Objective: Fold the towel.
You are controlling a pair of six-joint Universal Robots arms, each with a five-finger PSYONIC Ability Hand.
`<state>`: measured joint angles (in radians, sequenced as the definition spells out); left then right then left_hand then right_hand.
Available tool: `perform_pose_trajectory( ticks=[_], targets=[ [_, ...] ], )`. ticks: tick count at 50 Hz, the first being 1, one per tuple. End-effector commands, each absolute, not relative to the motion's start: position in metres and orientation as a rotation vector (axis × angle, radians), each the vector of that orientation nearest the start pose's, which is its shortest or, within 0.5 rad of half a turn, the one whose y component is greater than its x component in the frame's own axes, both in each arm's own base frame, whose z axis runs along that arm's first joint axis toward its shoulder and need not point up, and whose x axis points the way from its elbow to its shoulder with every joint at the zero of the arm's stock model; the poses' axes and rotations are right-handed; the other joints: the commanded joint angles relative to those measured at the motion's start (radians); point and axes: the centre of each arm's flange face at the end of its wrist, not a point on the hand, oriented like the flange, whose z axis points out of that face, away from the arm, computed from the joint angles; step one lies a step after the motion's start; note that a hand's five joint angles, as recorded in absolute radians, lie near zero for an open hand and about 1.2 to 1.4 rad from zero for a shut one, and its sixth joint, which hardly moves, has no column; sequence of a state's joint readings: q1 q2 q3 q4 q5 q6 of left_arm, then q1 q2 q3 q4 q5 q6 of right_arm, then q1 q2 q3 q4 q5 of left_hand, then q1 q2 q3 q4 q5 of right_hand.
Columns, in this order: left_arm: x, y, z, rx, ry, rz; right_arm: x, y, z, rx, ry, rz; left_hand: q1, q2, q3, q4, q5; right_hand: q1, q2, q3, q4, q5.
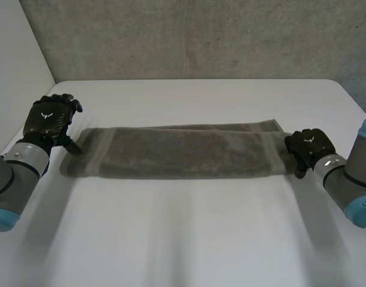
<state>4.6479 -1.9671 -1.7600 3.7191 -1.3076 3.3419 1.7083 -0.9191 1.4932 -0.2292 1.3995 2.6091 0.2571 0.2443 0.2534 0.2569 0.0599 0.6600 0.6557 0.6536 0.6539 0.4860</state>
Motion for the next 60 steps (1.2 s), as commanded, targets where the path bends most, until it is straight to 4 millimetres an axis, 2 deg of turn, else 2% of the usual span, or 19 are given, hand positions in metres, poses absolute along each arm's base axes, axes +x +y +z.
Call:
perform_pose_trajectory(
  ticks=[1,5,11,20,24,27,29,30,32,33,35,38,40,41,43,45,49,53,60],
  targets=[
    [-0.178,-0.351,0.171,0.596,2.211,-2.279,0.197,-0.362,0.114,-1.016,2.442,-1.850,-0.079,-0.066,-0.075,-0.079,-0.056,0.273,0.277,0.279,0.279,0.272],
    [-0.177,-0.351,0.171,0.595,2.211,-2.278,0.191,-0.367,0.112,-1.002,2.457,-1.853,-0.079,-0.066,-0.075,-0.079,-0.056,0.706,0.710,0.712,0.712,0.705],
    [-0.177,-0.351,0.171,0.593,2.209,-2.279,0.178,-0.375,0.120,-1.009,2.484,-1.904,-0.079,-0.066,-0.075,-0.079,-0.056,0.736,0.741,0.743,0.742,0.736],
    [-0.177,-0.350,0.175,0.589,2.198,-2.288,0.106,-0.400,0.146,-1.189,2.771,-1.980,-0.079,-0.066,-0.075,-0.079,-0.056,0.736,0.741,0.743,0.742,0.736],
    [-0.179,-0.350,0.176,0.593,2.195,-2.293,0.100,-0.405,0.161,-1.280,2.852,-2.026,-0.079,-0.066,-0.075,-0.079,-0.056,0.736,0.741,0.743,0.742,0.736],
    [-0.180,-0.349,0.176,0.596,2.196,-2.294,0.126,-0.404,0.178,-1.284,2.772,-2.129,-0.079,-0.066,-0.075,-0.079,-0.056,0.736,0.741,0.743,0.742,0.736],
    [-0.180,-0.349,0.175,0.596,2.198,-2.293,0.193,-0.382,0.204,-1.328,2.498,-2.248,-0.079,-0.066,-0.075,-0.079,-0.056,0.736,0.741,0.743,0.742,0.736],
    [-0.180,-0.349,0.175,0.596,2.198,-2.293,0.194,-0.382,0.204,-1.329,2.497,-2.248,-0.079,-0.066,-0.075,-0.079,-0.056,0.736,0.741,0.743,0.742,0.736],
    [-0.180,-0.349,0.175,0.596,2.199,-2.291,0.263,-0.347,0.218,-1.345,2.229,-2.281,-0.079,-0.066,-0.075,-0.079,-0.056,0.736,0.741,0.743,0.742,0.736],
    [-0.180,-0.348,0.175,0.598,2.200,-2.292,0.263,-0.347,0.218,-1.345,2.228,-2.281,-0.079,-0.066,-0.075,-0.079,-0.056,0.736,0.741,0.743,0.742,0.736],
    [-0.180,-0.348,0.175,0.600,2.200,-2.290,0.332,-0.296,0.224,-1.382,1.947,-2.270,-0.079,-0.066,-0.075,-0.079,-0.056,0.736,0.741,0.743,0.742,0.736],
    [-0.180,-0.347,0.173,0.600,2.206,-2.285,0.362,-0.268,0.219,-1.410,1.827,-2.239,-0.079,-0.066,-0.075,-0.079,-0.056,0.736,0.741,0.743,0.742,0.736],
    [-0.179,-0.348,0.173,0.598,2.206,-2.284,0.402,-0.223,0.197,-1.493,1.677,-2.154,-0.079,-0.066,-0.075,-0.079,-0.056,0.736,0.741,0.743,0.742,0.736],
    [-0.179,-0.348,0.173,0.598,2.206,-2.284,0.402,-0.222,0.197,-1.493,1.676,-2.153,-0.079,-0.066,-0.075,-0.079,-0.056,0.736,0.741,0.743,0.742,0.736],
    [-0.180,-0.347,0.173,0.600,2.210,-2.282,0.412,-0.211,0.170,-1.562,1.670,-2.082,-0.079,-0.066,-0.075,-0.079,-0.056,-0.231,-0.227,-0.225,-0.225,-0.232],
    [-0.180,-0.347,0.173,0.600,2.210,-2.282,0.412,-0.213,0.163,-1.574,1.691,-2.074,-0.079,-0.066,-0.075,-0.079,-0.056,-0.485,-0.481,-0.479,-0.479,-0.486],
    [-0.180,-0.346,0.172,0.604,2.213,-2.282,0.408,-0.219,0.157,-1.584,1.725,-2.068,-0.079,-0.066,-0.075,-0.079,-0.056,-0.485,-0.481,-0.479,-0.479,-0.486],
    [-0.182,-0.345,0.169,0.622,2.223,-2.272,0.370,-0.252,0.153,-1.557,1.921,-2.022,-0.079,-0.066,-0.075,-0.079,-0.056,-0.485,-0.481,-0.479,-0.479,-0.486],
    [-0.194,-0.338,0.166,0.677,2.238,-2.281,0.325,-0.267,0.151,-1.429,2.102,-1.932,-0.061,-0.049,-0.058,-0.061,-0.039,-0.485,-0.481,-0.479,-0.479,-0.486]
  ],
)
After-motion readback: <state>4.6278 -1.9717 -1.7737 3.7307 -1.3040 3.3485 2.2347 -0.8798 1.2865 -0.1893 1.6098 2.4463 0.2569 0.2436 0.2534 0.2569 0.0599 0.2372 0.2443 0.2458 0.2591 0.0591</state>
